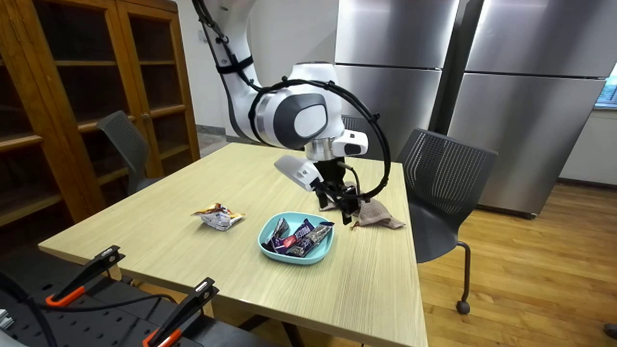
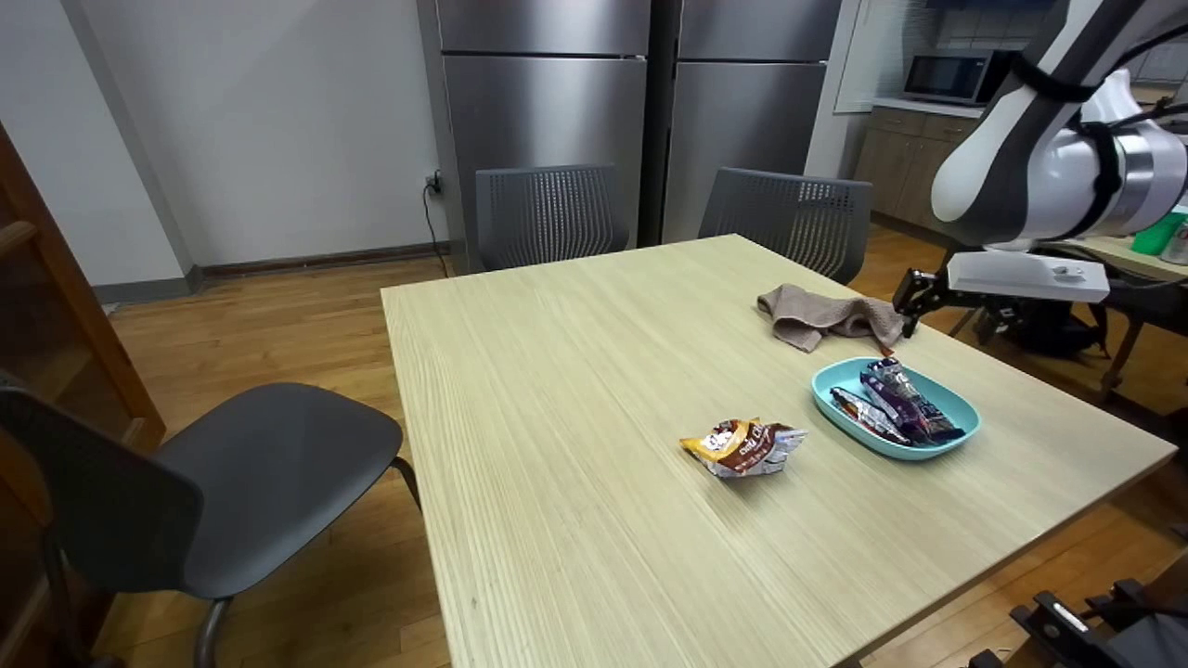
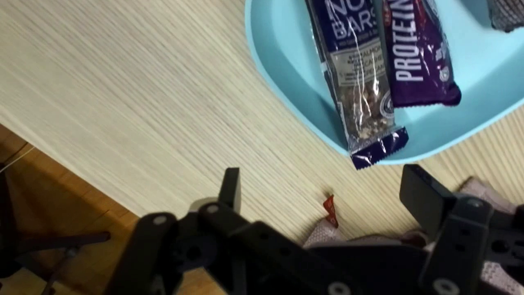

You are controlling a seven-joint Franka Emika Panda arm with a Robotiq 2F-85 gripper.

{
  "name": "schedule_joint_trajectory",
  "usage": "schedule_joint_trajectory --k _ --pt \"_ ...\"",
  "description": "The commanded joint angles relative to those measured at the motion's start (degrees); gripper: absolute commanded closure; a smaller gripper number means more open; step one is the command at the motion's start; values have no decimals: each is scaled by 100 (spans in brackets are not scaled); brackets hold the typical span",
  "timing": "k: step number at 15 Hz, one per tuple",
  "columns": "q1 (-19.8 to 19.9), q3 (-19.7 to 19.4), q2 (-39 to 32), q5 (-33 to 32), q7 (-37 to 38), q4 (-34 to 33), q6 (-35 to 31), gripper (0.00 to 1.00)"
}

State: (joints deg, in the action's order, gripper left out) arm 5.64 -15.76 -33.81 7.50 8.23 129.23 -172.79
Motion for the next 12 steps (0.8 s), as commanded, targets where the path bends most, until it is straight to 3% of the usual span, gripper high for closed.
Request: schedule_joint_trajectory --k 1,12 --pt "325 238 -76 146 150 -515 333 0" --pt "281 136 -85 119 244 -597 354 0"
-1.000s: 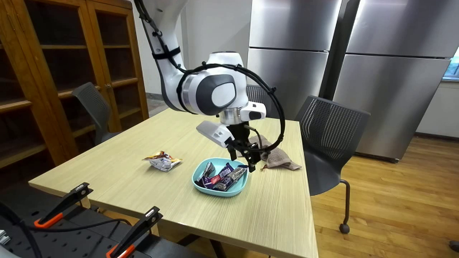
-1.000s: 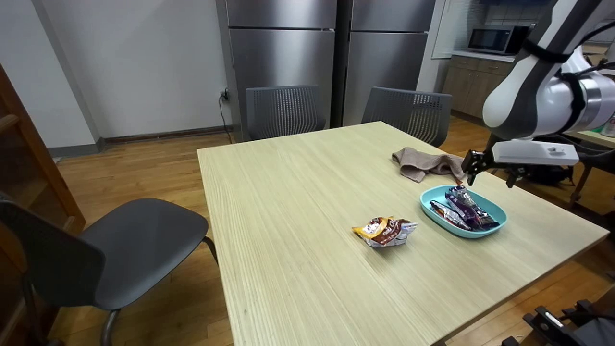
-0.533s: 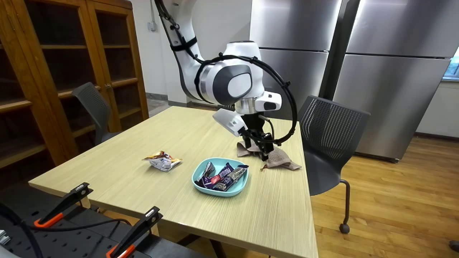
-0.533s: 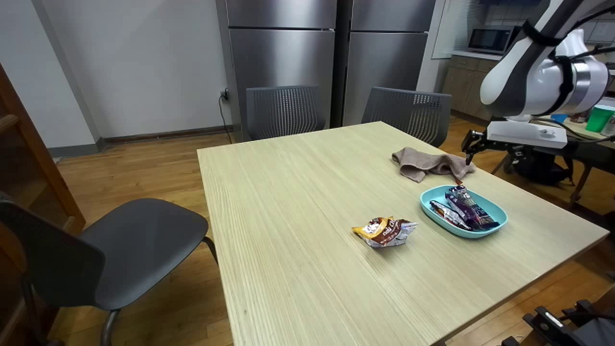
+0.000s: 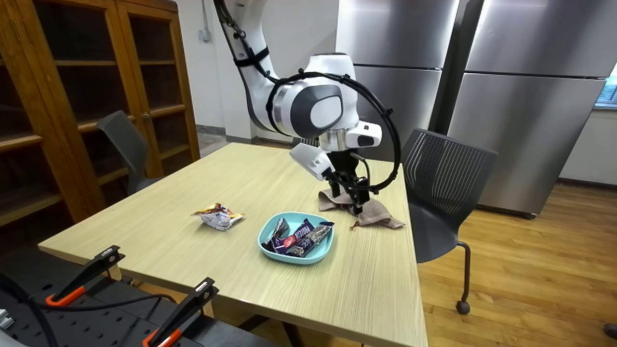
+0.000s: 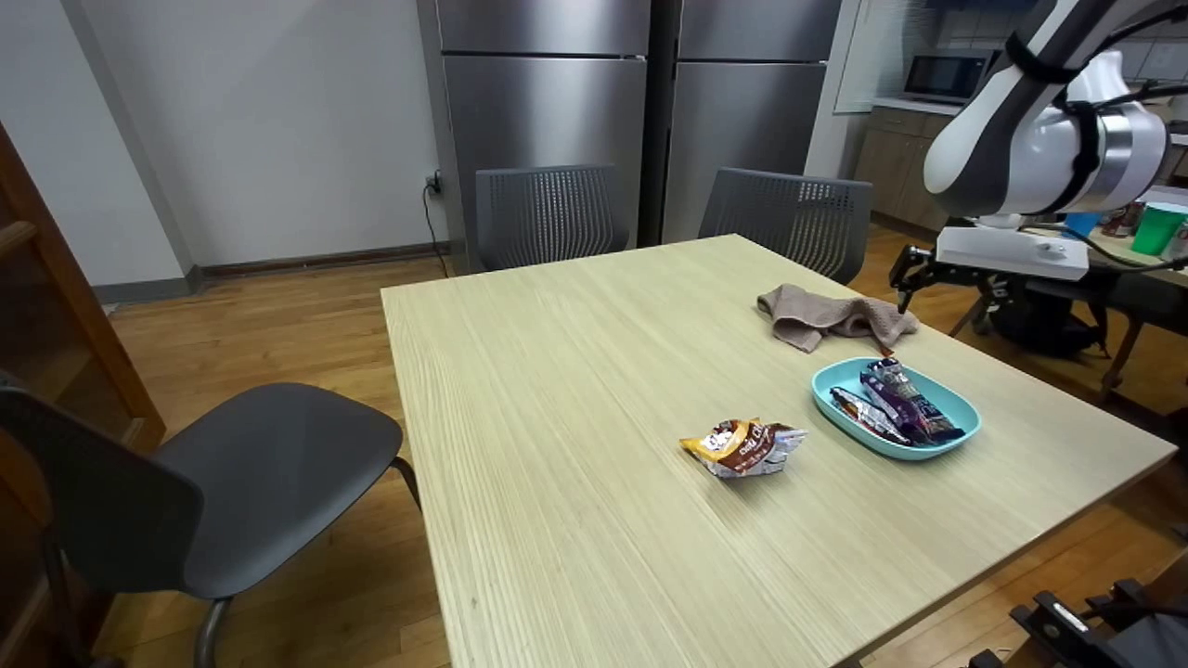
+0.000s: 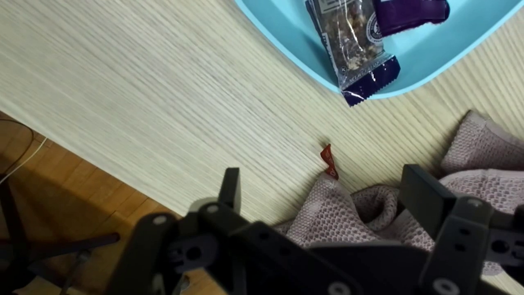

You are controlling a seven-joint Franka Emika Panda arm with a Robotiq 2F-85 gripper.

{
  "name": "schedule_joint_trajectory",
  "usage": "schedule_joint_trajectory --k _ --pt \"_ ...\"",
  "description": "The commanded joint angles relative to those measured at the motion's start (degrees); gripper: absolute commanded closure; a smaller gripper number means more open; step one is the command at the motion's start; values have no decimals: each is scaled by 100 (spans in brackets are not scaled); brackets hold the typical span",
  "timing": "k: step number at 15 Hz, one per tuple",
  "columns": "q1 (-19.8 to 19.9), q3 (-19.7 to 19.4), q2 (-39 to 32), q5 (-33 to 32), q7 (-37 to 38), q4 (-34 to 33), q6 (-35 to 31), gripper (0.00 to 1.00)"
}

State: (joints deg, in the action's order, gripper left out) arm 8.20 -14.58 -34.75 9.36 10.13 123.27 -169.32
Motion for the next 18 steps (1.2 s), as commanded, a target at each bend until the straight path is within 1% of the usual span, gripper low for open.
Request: schedule_joint_trajectory --k 1,5,12,14,18 --pt "25 18 8 -67 55 0 8 0" --pt "84 59 -184 -52 42 -243 25 0" --pt "295 193 -700 42 42 -1035 270 0" --pt "360 240 -862 49 48 -1282 396 0" --pt "347 197 -1231 8 119 -1768 737 0"
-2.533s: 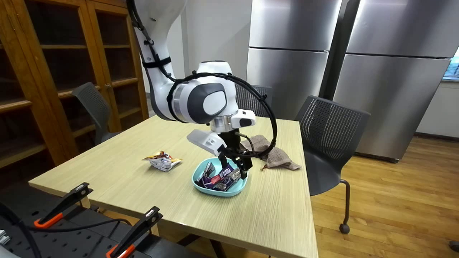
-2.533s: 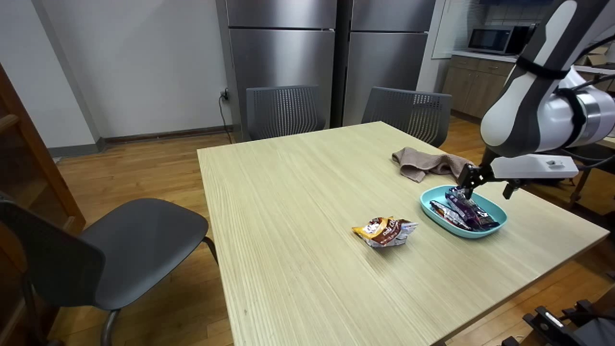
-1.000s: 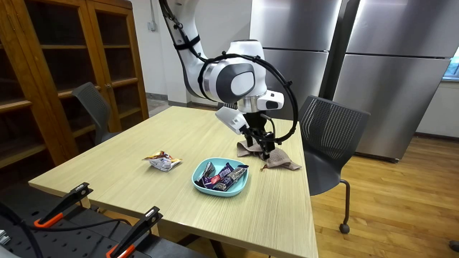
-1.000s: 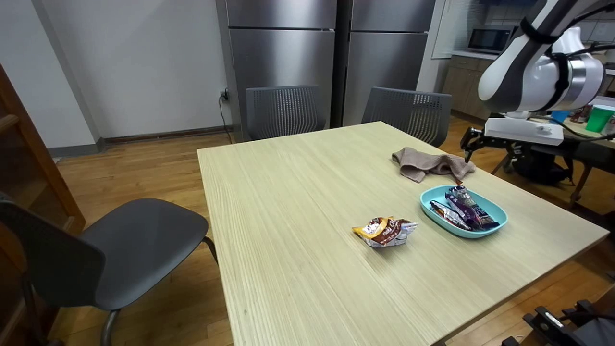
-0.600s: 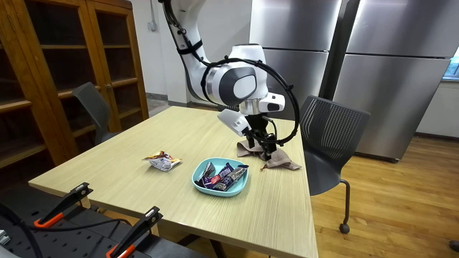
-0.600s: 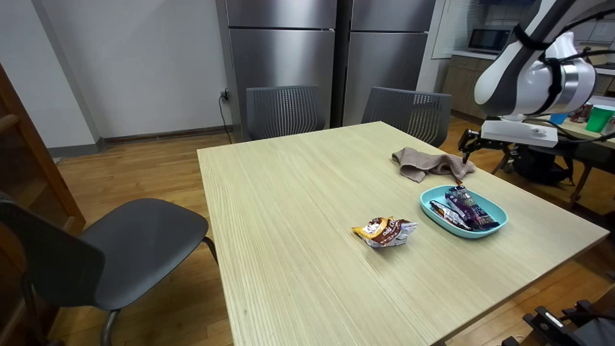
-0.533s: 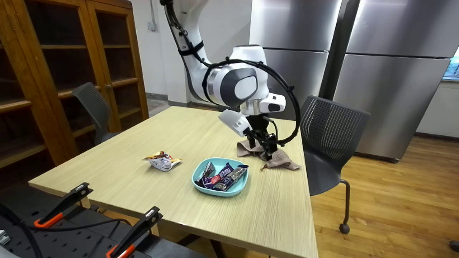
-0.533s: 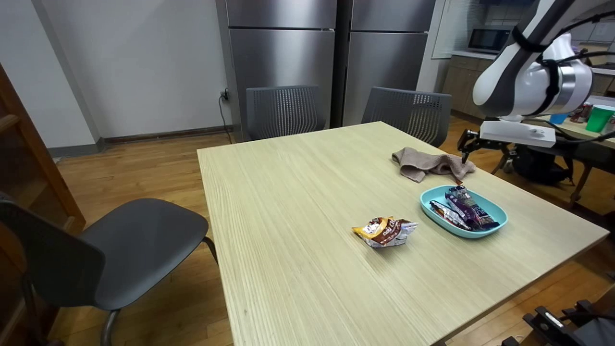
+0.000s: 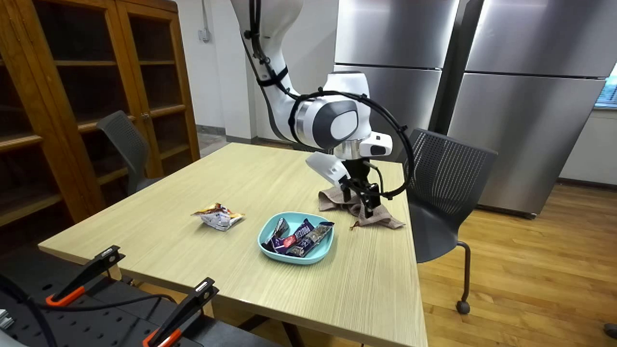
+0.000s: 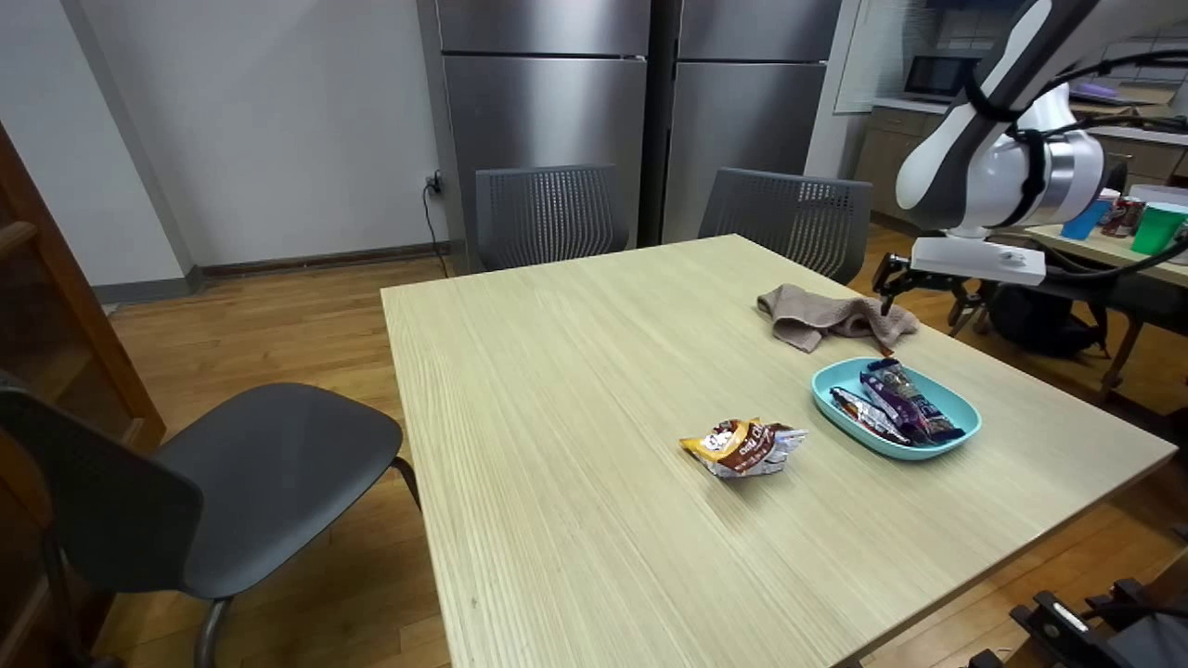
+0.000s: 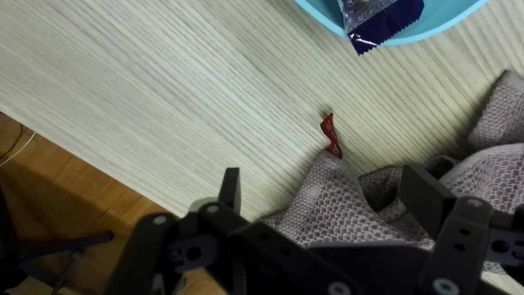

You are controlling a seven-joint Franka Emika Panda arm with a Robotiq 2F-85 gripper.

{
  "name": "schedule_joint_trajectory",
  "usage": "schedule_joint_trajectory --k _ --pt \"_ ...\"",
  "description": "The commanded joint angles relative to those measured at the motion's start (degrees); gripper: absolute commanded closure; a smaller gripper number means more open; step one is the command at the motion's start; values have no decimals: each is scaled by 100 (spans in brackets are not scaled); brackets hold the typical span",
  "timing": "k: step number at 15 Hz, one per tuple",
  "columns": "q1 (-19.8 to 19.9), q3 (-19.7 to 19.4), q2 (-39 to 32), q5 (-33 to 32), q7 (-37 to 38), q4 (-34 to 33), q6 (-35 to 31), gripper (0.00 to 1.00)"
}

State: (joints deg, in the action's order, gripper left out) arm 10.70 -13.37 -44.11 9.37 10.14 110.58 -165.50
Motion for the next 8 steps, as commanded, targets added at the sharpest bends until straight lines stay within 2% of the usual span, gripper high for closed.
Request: schedule_joint_trajectory --k 1,8 --pt "82 59 -387 0 141 -615 410 0" --pt "7 -22 -925 -18 296 -1261 428 0"
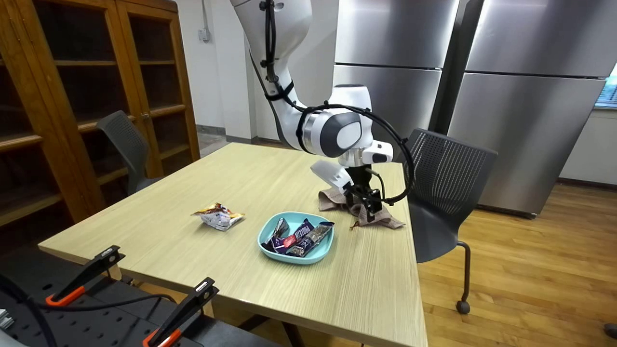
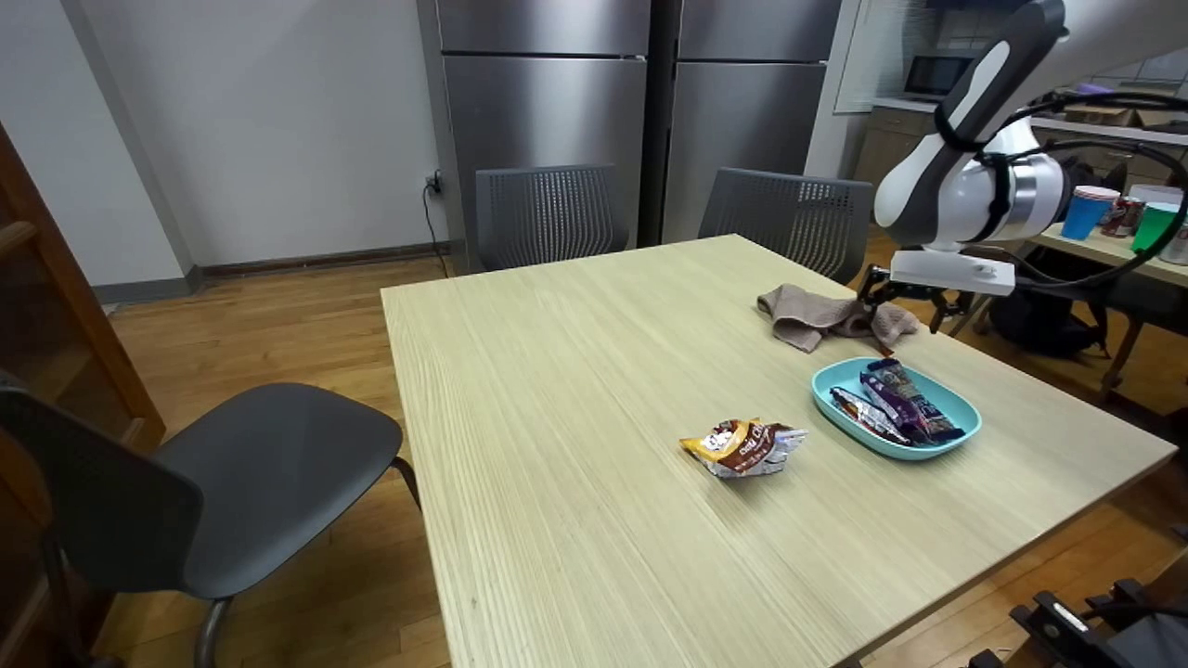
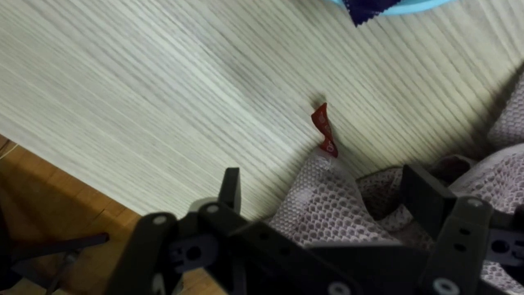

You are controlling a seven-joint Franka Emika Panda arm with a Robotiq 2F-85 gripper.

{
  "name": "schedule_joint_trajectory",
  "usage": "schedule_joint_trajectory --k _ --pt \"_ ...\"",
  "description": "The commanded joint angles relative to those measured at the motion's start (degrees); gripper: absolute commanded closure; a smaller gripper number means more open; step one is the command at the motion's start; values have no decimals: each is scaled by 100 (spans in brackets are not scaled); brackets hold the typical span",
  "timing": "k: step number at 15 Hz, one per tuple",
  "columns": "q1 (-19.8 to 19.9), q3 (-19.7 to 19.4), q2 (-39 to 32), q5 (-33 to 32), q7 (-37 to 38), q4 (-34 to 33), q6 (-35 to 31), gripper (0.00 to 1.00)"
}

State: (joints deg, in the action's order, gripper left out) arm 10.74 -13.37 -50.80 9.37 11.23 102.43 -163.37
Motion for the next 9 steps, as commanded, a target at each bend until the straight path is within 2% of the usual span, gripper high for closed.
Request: schedule_joint_trajectory --k 1,9 --pt "-2 -31 -327 -21 206 -536 231 0" --pt "0 -106 -688 -27 364 -1022 372 0"
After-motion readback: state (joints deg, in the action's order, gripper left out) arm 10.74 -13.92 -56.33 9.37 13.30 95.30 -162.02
